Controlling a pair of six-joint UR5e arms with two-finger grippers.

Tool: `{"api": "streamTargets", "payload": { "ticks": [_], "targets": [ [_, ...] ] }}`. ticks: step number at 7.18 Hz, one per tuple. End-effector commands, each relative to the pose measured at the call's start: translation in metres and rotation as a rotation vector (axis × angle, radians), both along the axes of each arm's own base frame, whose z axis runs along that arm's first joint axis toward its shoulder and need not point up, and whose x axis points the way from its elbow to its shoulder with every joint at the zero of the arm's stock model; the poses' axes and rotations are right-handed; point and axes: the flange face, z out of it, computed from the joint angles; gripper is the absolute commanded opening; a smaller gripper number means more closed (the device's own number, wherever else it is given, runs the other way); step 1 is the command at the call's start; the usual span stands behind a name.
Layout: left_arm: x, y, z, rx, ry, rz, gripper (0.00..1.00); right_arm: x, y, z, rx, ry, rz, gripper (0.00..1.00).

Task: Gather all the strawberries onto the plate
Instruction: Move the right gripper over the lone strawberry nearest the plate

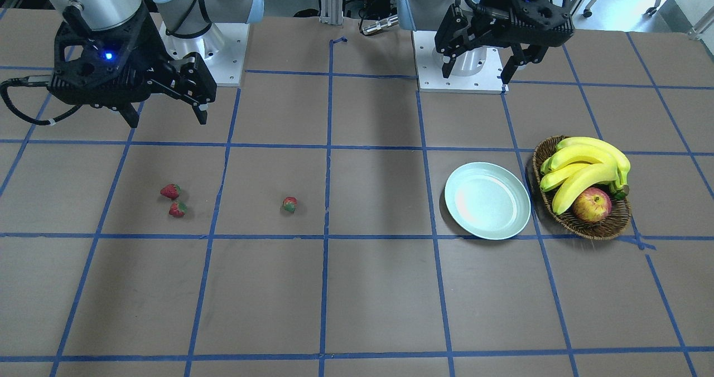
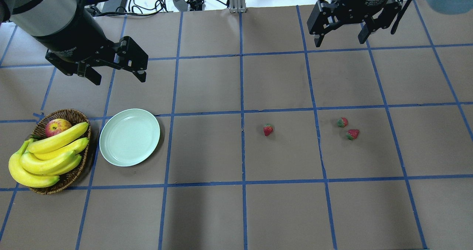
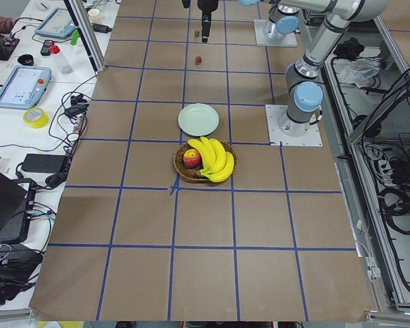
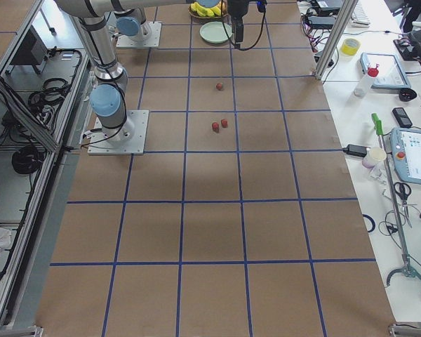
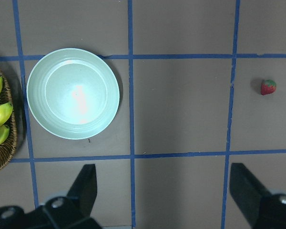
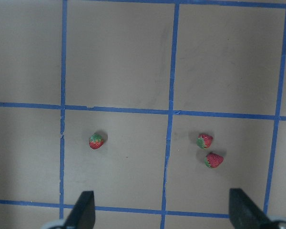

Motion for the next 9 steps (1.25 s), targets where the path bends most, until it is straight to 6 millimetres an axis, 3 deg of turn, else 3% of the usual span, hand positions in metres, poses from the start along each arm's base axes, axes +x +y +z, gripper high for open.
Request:
{"api": "streamTargets", "payload": {
  "ticks": [1, 2, 3, 5, 6, 7, 8, 9],
  "targets": [
    [0.000, 0.000, 0.001, -0.003, 0.000, -0.002, 1.00, 0.029, -0.003, -0.018, 0.029, -0.017, -0.019, 1.00],
    [0.000, 0.000, 0.001, -0.003, -0.001, -0.002, 1.00, 0.064, 0.001, -0.034, 0.041, -0.013, 0.030, 1.00],
    [0.000, 0.000, 0.001, -0.003, -0.001, -0.002, 1.00, 0.076, -0.015, -0.071, 0.048, -0.014, 0.034, 1.00],
    [0.001, 0.000, 0.001, -0.003, -0.001, 0.000, 1.00, 0.099, -0.008, -0.142, 0.044, -0.009, -0.021, 0.98],
    [0.001, -0.001, 0.000, -0.006, -0.003, 0.001, 1.00, 0.097, 0.003, -0.198, 0.067, 0.004, -0.026, 0.96],
    [0.002, -0.002, 0.000, -0.009, -0.001, 0.003, 1.00, 0.103, 0.008, -0.241, 0.036, -0.012, -0.038, 0.96],
    [0.001, -0.002, 0.000, -0.012, -0.001, 0.001, 1.00, 0.106, 0.006, -0.280, 0.050, 0.012, -0.046, 0.96],
    [0.000, -0.001, 0.000, -0.012, 0.001, -0.002, 1.00, 0.110, 0.005, -0.306, 0.086, 0.011, -0.048, 0.93]
  ]
}}
